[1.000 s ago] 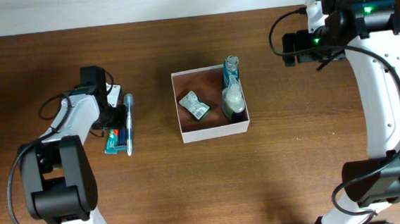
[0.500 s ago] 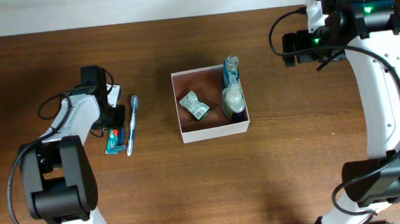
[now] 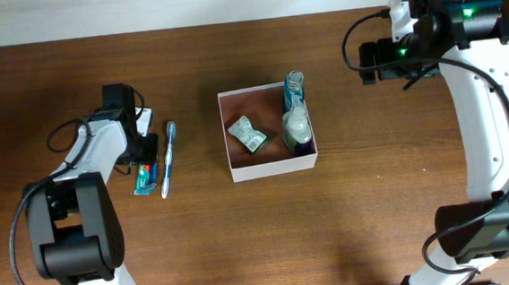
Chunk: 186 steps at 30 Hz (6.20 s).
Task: Pack container
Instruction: 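Close the left gripper on the toothpaste tube and lift it, then carry the toothpaste tube over the box and lower it inside, then open the left gripper and raise it out of the box, then move the left gripper over the blue toothbrush and grasp its handle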
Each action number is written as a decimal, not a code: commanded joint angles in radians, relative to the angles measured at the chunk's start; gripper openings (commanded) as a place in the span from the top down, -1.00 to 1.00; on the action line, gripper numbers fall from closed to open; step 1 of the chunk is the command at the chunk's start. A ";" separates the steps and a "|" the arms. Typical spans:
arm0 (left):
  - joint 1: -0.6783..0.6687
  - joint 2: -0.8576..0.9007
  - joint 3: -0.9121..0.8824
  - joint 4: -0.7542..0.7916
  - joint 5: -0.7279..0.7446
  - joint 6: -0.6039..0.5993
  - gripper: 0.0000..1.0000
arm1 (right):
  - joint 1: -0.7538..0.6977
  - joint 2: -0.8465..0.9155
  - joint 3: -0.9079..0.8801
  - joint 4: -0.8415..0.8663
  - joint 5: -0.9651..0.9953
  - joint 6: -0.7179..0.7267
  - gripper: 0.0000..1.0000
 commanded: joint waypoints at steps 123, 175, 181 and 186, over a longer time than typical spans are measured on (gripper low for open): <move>-0.614 -0.111 0.000 0.239 -0.126 -0.720 0.48 | -0.002 -0.010 0.015 0.000 -0.005 0.002 -0.97; -0.179 -0.100 0.032 -0.135 -0.022 -0.256 0.12 | -0.002 -0.010 0.015 0.000 -0.005 0.002 -0.97; -0.167 -0.063 0.032 -0.115 0.087 -0.182 0.17 | -0.002 -0.010 0.015 0.000 -0.005 0.002 -0.97; -0.167 -0.043 0.032 -0.104 0.086 -0.182 0.19 | -0.002 -0.010 0.015 0.000 -0.005 0.002 -0.97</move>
